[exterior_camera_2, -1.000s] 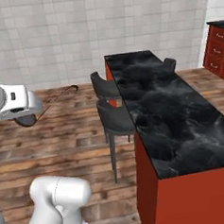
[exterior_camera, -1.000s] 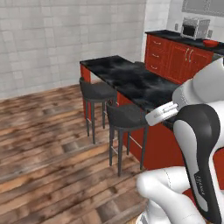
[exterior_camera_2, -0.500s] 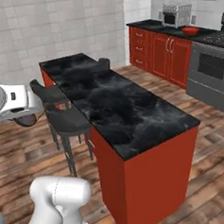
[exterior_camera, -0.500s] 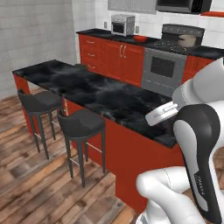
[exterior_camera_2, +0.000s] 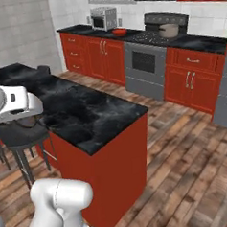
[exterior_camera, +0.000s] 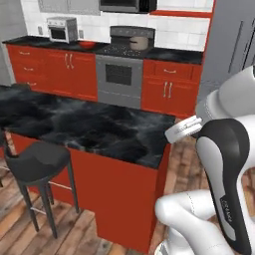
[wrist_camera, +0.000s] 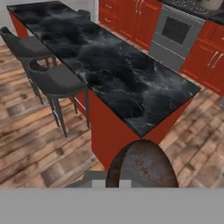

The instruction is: Open the cabinet and move the ladle to the pot. Then close the cabinet.

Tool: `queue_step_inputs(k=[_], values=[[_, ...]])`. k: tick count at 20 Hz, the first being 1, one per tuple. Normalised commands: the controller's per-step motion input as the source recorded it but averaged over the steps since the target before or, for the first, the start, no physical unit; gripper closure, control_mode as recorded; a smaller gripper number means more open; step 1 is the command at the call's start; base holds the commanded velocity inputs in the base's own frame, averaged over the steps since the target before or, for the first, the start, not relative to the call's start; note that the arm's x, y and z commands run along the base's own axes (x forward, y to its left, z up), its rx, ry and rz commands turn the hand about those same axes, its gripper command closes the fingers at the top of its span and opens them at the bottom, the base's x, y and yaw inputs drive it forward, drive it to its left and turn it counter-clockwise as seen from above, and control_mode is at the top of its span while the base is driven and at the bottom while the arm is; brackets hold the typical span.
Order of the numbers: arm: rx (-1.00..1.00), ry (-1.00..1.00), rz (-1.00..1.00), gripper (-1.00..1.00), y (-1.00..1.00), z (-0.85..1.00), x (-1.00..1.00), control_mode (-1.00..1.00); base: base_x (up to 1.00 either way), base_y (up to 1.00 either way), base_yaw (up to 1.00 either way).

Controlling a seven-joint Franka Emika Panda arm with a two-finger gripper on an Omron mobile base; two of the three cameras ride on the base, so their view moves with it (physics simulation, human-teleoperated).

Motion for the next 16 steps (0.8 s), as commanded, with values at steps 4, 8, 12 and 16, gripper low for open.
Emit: queue_step_inputs(k=[4,8,12,16], values=[[0.0,0.0,0.0,1.0,0.0,0.0,0.0,1.0,0.33,-0.56,-0.45],[0.0,0.0,0.0,1.0,0.0,0.0,0.0,1.0,0.62,-0.56,-0.36],[0.0,0.0,0.0,1.0,0.0,0.0,0.0,1.0,0.85,-0.45,-0.28],[0.0,0.0,0.0,1.0,0.0,0.0,0.0,1.0,0.89,-0.47,-0.26]])
